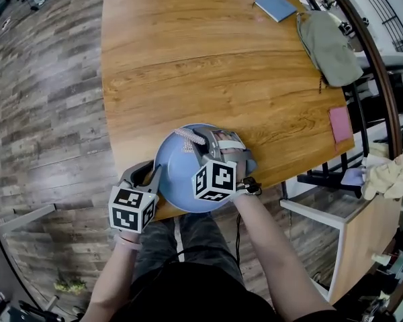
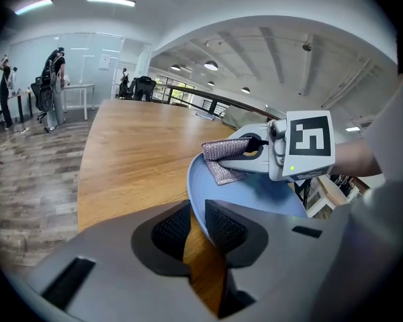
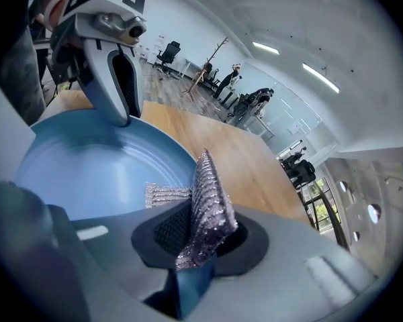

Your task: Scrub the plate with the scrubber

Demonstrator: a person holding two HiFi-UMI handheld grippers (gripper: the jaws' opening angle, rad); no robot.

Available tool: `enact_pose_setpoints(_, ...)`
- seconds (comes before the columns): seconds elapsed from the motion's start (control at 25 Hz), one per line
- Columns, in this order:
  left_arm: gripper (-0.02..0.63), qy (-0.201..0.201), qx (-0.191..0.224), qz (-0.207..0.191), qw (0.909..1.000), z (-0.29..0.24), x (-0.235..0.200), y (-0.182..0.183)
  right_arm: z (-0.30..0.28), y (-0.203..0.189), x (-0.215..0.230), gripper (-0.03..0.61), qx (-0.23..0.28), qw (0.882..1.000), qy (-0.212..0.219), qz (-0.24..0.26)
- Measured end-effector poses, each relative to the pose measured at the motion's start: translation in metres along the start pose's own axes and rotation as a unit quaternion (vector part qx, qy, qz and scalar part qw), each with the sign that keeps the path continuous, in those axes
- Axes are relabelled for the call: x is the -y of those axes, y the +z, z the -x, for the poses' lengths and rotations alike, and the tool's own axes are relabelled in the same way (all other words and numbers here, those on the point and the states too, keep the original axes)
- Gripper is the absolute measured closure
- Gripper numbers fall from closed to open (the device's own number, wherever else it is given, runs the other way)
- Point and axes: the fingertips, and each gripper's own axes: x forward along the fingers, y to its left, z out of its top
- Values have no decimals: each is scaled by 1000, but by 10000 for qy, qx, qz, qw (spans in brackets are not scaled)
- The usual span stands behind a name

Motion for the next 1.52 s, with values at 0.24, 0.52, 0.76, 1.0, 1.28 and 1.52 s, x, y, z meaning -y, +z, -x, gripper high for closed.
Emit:
enact_pose_setpoints(0.24, 551, 55, 28, 54, 10000, 0, -2, 0, 11, -37, 12, 511, -502, 9978, -208, -369)
enact_pose_setpoints(0.52, 554, 139, 9, 68, 9999, -1, -1, 1, 33, -68, 13, 514, -1029, 9927, -622, -129)
enact_pose_setpoints(0.76, 555, 215, 22, 112, 9997, 0, -1, 1, 50, -83, 3, 514, -1414, 9867, -440, -669)
enact_pose_setpoints(1.0, 563, 160, 47, 144, 9998, -3, 0, 4, 71, -90, -18, 512, -1490, 9806, -2, -1272)
enact_pose_setpoints(1.28, 578, 190, 95, 102, 9997, -6, -1, 7, 88, -86, -44, 512, -1447, 9770, 307, -1534)
enact_pose_setpoints(1.52, 591, 211, 119, 131, 9996, -9, -2, 11, 97, -70, -69, 512, -1298, 9794, 506, -1463)
